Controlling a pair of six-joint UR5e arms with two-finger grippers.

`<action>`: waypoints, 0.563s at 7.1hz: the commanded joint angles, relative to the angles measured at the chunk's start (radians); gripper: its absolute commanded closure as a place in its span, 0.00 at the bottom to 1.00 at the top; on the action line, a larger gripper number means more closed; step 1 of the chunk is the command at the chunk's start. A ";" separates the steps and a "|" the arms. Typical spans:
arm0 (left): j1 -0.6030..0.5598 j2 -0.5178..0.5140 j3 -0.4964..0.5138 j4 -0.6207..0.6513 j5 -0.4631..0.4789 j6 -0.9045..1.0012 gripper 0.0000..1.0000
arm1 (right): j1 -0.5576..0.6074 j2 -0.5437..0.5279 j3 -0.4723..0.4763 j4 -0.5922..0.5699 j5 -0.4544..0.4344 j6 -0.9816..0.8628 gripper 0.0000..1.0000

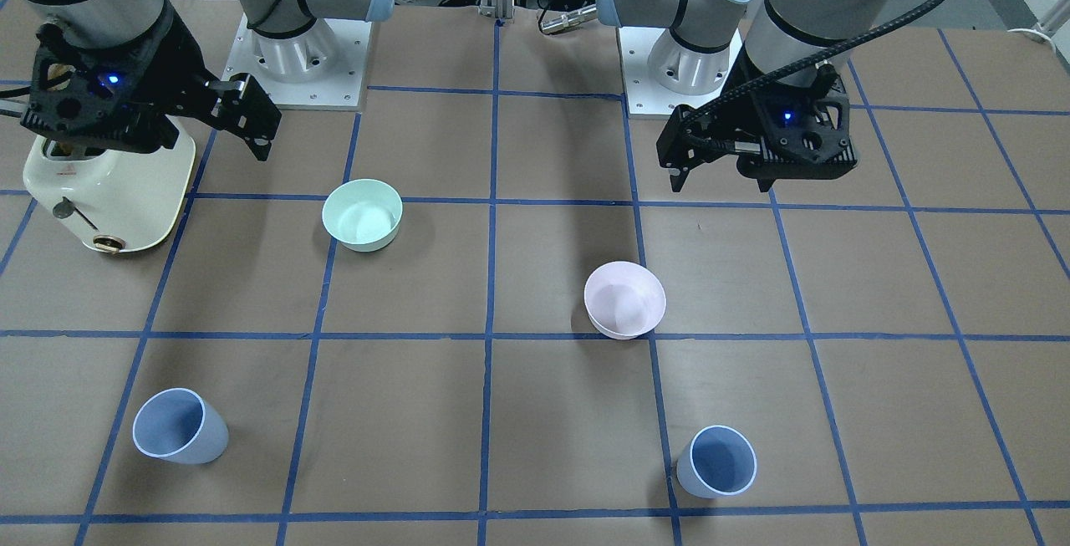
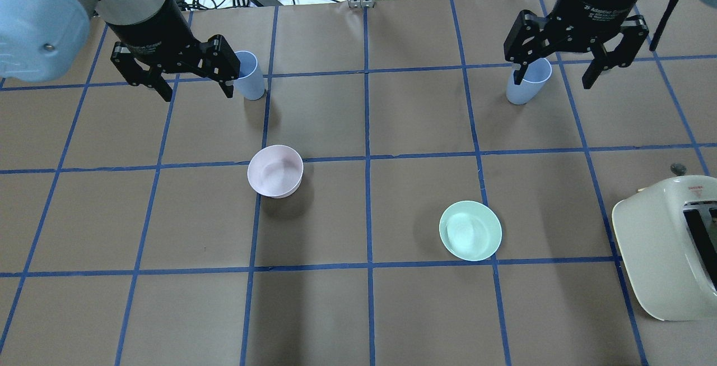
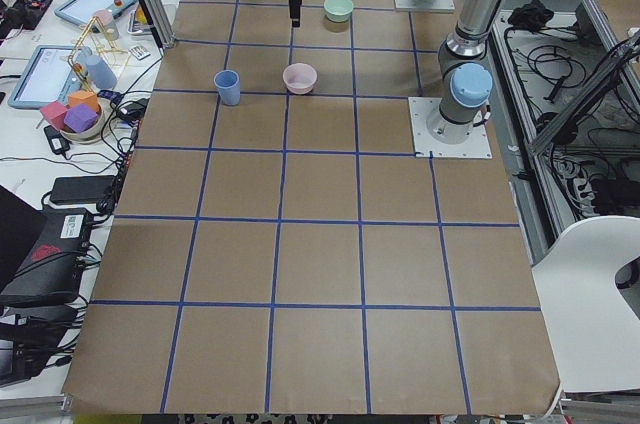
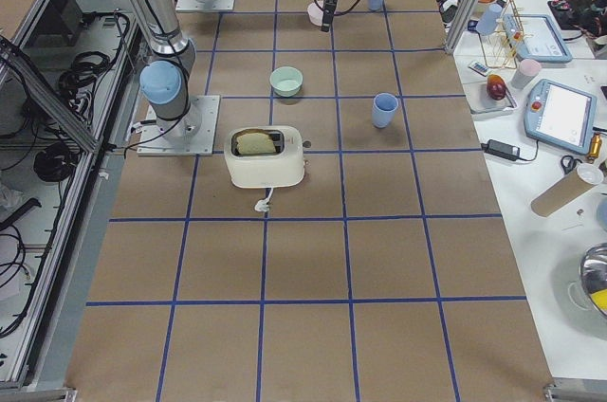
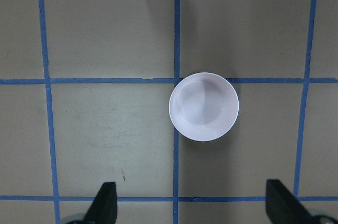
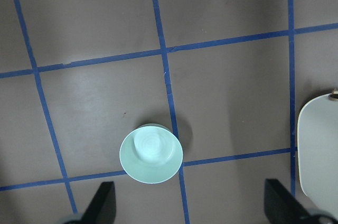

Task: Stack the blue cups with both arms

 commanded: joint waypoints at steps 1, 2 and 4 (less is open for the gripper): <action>0.000 0.000 0.000 0.000 0.000 0.000 0.00 | 0.017 -0.006 0.005 -0.001 0.000 0.001 0.00; 0.000 0.000 0.000 0.000 0.000 0.000 0.00 | 0.017 -0.006 0.005 -0.001 -0.002 0.000 0.00; -0.002 -0.011 0.002 0.003 -0.006 -0.002 0.00 | 0.017 -0.008 0.006 -0.001 -0.002 0.000 0.00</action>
